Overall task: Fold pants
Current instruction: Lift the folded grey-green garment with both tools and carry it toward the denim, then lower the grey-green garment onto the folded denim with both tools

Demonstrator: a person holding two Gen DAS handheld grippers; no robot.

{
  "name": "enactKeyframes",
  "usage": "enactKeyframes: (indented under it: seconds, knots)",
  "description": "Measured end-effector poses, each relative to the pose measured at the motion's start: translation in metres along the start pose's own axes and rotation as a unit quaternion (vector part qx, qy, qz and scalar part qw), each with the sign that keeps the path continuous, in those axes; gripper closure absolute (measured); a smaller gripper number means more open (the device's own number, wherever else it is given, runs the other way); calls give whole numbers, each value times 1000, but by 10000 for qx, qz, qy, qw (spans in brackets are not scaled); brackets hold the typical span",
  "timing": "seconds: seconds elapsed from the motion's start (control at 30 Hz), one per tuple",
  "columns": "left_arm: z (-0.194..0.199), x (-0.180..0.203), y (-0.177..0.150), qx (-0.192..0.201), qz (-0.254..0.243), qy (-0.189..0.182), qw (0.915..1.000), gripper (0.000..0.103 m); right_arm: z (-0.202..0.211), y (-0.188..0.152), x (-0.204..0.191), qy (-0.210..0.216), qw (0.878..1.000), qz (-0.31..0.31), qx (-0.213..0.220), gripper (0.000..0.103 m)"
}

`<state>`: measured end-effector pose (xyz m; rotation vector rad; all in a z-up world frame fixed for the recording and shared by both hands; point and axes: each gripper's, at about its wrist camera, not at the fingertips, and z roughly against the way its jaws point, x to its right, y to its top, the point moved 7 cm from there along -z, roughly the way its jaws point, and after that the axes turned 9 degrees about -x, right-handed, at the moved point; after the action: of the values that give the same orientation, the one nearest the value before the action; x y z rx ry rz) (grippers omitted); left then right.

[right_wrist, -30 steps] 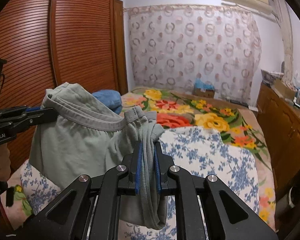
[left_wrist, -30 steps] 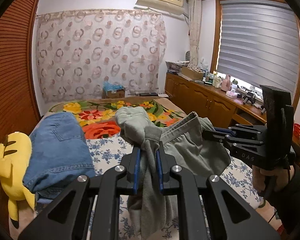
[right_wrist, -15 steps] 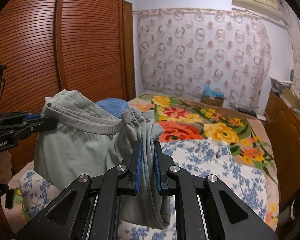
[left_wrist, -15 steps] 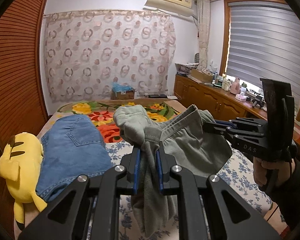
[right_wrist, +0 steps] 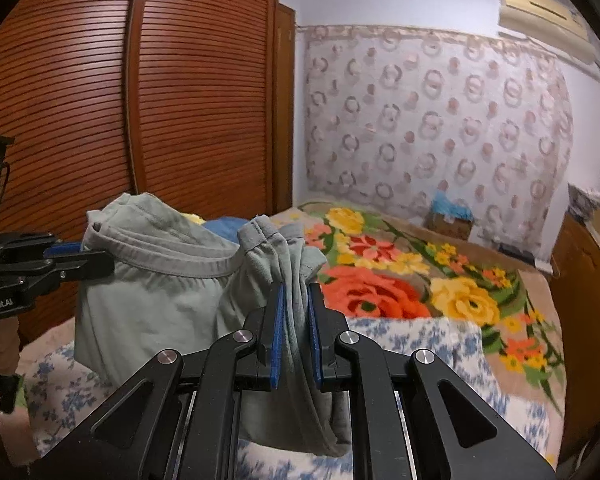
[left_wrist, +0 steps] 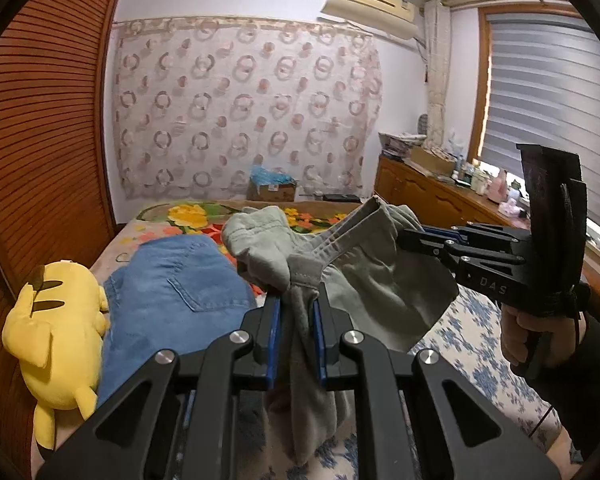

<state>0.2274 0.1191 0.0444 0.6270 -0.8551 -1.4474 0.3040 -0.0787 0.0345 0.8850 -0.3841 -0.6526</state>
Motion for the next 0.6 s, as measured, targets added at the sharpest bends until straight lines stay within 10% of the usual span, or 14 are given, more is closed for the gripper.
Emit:
enactKeyframes:
  seconds: [0.6]
  knots:
    - [-15, -96, -19, 163, 1001, 221, 9946, 91, -114, 76, -41, 592, 9978, 296, -102, 94]
